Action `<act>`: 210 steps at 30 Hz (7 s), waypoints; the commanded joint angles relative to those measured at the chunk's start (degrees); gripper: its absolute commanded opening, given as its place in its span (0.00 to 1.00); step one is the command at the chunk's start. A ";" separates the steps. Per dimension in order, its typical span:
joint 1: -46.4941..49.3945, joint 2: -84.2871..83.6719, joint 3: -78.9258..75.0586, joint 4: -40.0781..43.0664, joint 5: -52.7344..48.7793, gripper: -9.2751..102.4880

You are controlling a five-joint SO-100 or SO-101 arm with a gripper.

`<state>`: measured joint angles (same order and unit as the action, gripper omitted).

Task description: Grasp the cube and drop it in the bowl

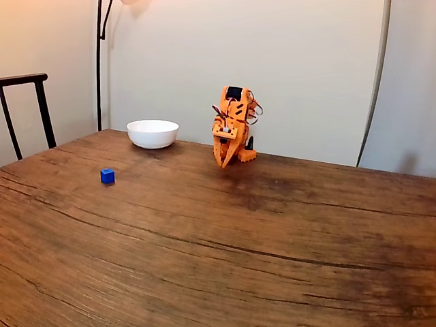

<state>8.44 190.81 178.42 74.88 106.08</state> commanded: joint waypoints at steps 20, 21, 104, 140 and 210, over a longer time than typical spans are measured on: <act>4.75 -0.35 -0.18 -7.56 -0.35 0.08; 5.98 -0.35 -0.18 -8.53 -0.35 0.08; 33.75 -107.40 -94.57 -28.74 -10.72 0.08; 29.44 -121.20 -99.05 -29.36 -6.06 0.49; 29.27 -131.92 -97.82 -38.23 -8.09 0.26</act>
<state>37.27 58.62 80.77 36.83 98.09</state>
